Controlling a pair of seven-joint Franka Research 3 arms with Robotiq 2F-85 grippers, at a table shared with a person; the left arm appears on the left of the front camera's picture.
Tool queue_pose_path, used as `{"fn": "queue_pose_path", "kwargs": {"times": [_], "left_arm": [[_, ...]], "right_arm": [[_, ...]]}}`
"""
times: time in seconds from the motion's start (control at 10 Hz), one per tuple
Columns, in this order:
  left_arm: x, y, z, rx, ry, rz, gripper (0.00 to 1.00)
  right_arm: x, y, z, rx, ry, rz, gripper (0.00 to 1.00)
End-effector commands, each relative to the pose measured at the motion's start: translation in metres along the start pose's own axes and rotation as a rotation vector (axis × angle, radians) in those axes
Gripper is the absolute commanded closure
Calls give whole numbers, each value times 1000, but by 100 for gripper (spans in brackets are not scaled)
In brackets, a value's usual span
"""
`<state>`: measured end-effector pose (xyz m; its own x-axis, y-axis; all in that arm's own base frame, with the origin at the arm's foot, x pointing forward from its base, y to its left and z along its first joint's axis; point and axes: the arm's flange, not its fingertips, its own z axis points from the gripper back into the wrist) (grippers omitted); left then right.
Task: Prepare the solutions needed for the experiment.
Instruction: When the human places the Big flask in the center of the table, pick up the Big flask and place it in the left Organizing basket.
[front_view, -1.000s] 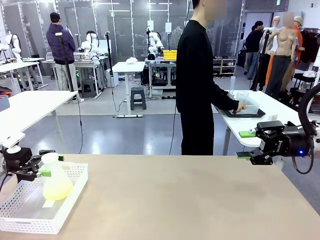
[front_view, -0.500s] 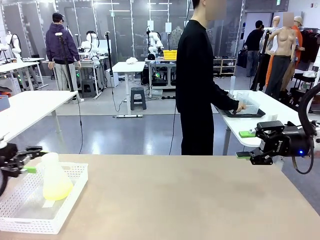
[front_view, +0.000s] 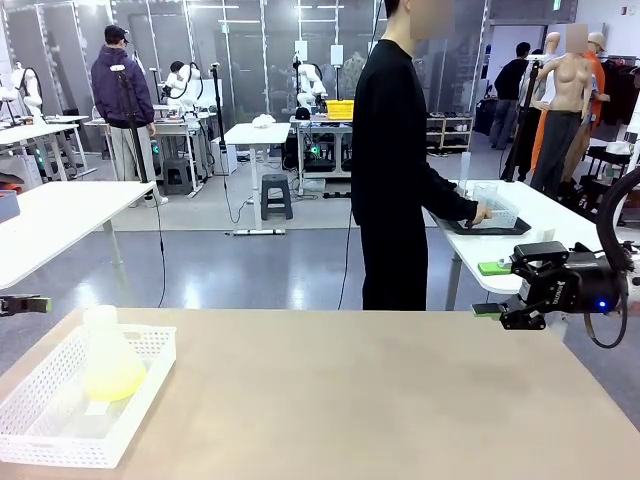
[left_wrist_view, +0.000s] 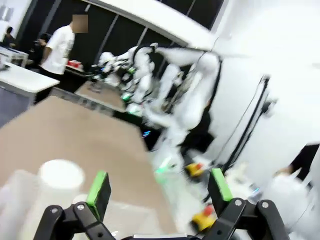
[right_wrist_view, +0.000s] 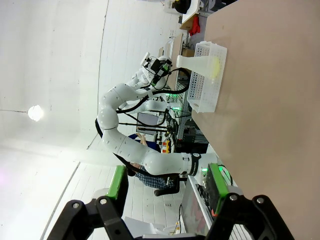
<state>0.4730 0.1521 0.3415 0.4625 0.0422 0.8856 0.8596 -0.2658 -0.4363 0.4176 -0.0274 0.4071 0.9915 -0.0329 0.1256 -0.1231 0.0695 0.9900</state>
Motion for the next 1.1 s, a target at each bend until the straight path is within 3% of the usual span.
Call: {"fn": "queue_pose_path", "kwargs": {"times": [0.0,0.1,0.4,0.6,1.0], "left_arm": [[26,-34,-2,-50,-83,309,0],[30,-42,-11,-15,-44,432,0],[40,-46,-31,45,6,621,0],[44,-42,-44,-48,26,791,0],[45,-33,-52,-34,81,858,0]], "right_arm": [[1,1,0,4,0,5,20],[1,1,0,4,0,5,20],[1,1,0,4,0,5,20],[1,1,0,4,0,5,20],[1,1,0,4,0,5,20]]}}
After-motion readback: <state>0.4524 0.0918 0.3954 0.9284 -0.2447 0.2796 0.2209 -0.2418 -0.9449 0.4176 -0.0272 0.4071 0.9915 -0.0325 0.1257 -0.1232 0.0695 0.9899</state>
